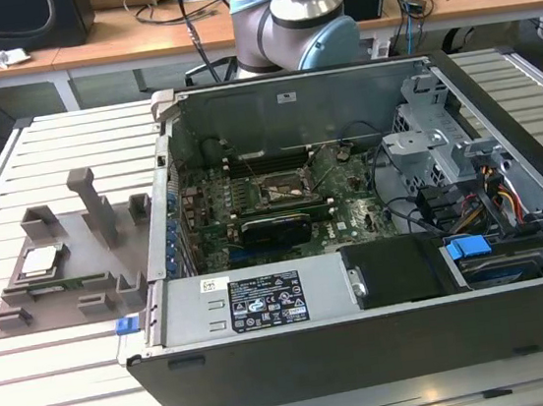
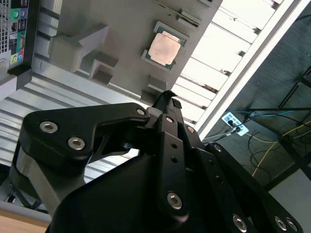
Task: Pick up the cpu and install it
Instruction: 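Pick up the cpu and move it towards the insertion slot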
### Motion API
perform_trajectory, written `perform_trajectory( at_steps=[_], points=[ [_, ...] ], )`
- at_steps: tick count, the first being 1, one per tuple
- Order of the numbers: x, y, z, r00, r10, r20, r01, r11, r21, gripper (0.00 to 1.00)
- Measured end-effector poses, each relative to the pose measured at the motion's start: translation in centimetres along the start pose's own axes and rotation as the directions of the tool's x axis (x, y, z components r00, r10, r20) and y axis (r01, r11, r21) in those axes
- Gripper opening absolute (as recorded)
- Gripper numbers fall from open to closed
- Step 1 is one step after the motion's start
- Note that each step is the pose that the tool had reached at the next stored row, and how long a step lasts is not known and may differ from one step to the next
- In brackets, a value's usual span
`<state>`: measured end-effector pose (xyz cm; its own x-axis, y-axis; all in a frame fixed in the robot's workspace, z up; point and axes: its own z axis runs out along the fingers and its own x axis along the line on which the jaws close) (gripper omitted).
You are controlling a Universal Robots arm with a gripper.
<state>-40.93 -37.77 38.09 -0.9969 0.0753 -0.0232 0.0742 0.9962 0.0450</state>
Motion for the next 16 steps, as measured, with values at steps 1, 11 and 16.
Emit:
perform_trajectory(
  at_steps=[1, 11, 16],
  points=[
    [0.0, 0.0, 0.0, 1.0, 0.0, 0.0001, 0.0, 1.0, -0.0001, 0.11],
    [0.03, 0.0, 0.01, 1.0, 0.0, 0.0002, 0.0, 1.0, 0.0019, 0.72],
    [0.02, 0.01, 0.01, 0.9993, -0.037, 0.0031, 0.037, 0.996, 0.0809, 0.72]
  ],
)
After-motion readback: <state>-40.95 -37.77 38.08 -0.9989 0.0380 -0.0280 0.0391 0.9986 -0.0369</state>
